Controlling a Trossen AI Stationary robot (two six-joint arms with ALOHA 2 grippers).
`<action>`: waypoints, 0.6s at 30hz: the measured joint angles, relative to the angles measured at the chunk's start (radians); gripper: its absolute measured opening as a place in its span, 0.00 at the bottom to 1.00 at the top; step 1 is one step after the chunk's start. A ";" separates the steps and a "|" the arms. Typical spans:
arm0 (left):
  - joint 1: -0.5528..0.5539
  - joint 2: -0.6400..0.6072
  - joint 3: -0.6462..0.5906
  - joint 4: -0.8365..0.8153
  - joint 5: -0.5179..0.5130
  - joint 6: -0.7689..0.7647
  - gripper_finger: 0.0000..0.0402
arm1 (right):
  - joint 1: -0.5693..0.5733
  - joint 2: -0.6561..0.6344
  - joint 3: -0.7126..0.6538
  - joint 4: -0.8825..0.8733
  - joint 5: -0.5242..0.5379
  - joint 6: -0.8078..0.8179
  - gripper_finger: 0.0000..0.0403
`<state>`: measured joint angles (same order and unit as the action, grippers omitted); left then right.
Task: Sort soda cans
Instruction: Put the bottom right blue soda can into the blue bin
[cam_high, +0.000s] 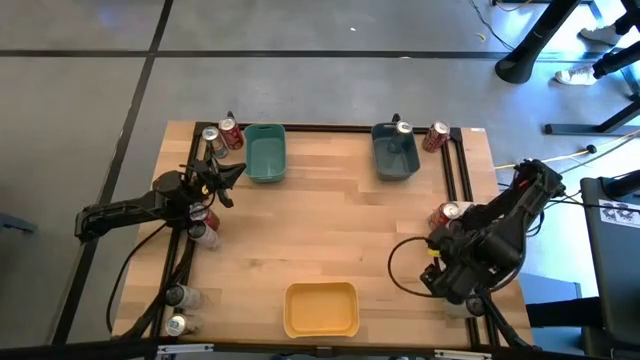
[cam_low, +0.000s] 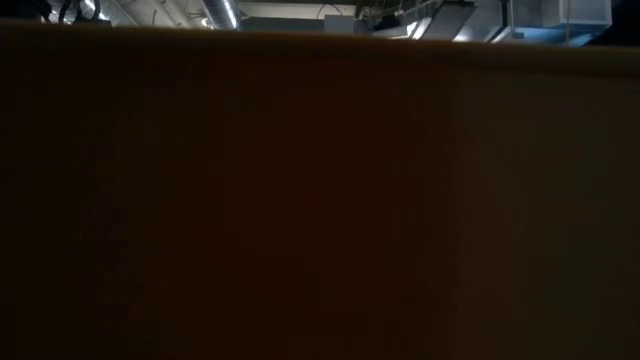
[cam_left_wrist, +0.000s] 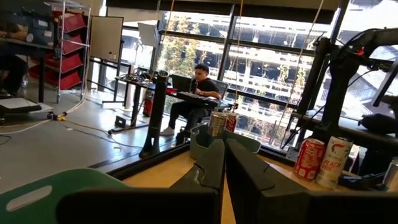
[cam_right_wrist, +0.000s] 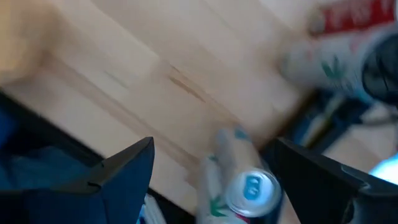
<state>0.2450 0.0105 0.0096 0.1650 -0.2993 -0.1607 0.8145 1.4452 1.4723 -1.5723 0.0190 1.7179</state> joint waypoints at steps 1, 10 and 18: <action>0.000 0.000 0.000 0.000 0.000 -0.001 0.02 | 0.000 0.000 -0.024 0.001 -0.043 0.008 0.80; -0.001 0.000 0.000 -0.037 0.000 -0.043 0.02 | 0.006 0.000 -0.183 0.035 -0.233 0.055 0.80; -0.001 0.000 0.000 -0.042 0.000 -0.043 0.02 | 0.074 -0.001 -0.213 0.079 -0.250 0.146 0.80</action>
<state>0.2443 0.0109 0.0097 0.1230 -0.2993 -0.2034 0.8884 1.4445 1.2591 -1.4936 -0.2305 1.8643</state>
